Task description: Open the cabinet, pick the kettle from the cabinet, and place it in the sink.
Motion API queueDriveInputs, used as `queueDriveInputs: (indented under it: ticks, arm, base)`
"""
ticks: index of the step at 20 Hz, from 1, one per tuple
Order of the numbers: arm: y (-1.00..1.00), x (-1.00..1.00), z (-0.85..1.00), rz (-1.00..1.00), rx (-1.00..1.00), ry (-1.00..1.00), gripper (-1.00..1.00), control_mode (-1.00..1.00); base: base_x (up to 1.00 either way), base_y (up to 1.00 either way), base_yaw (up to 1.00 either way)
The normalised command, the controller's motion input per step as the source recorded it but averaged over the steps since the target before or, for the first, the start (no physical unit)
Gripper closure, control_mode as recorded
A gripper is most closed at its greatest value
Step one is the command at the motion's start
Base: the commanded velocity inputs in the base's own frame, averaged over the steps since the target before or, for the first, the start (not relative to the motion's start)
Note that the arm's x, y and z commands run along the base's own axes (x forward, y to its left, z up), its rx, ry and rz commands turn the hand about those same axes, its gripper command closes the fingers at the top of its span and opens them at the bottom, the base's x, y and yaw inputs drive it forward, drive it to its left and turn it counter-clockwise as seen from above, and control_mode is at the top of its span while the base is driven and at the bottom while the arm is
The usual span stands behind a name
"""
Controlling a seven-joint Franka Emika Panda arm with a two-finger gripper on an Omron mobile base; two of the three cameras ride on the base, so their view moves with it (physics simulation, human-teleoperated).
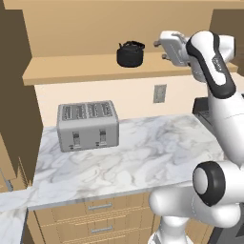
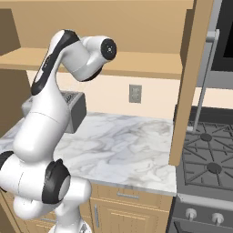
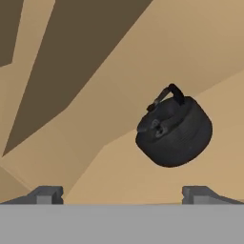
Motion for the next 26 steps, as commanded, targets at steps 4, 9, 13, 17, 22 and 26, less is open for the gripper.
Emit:
queueDriveInputs:
  ticks: [4, 9, 13, 17, 22, 26]
  arm:
    - [0.04, 0.32, 0.0, 0.0, 0.0, 0.0, -1.0, -1.0]
    - [0.03, 0.32, 0.0, 0.0, 0.0, 0.01, -1.0, -1.0]
    - [0.06, 0.29, -0.02, 0.0, 0.0, 0.0, -1.0, -1.0]
    - [0.02, 0.31, 0.0, 0.0, 0.0, 0.02, -1.0, -1.0]
    - [0.0, 0.32, 0.0, 0.0, 0.0, 0.05, -1.0, -1.0]
    - [0.0, 0.32, 0.0, 0.0, 0.0, 0.08, -1.0, -1.0]
  base:
    - [0.0, 0.0, 0.0]
    - [0.0, 0.0, 0.0]
    - [0.0, 0.0, 0.0]
    - [0.0, 0.0, 0.0]
    - [0.0, 0.0, 0.0]
    - [0.0, 0.0, 0.0]
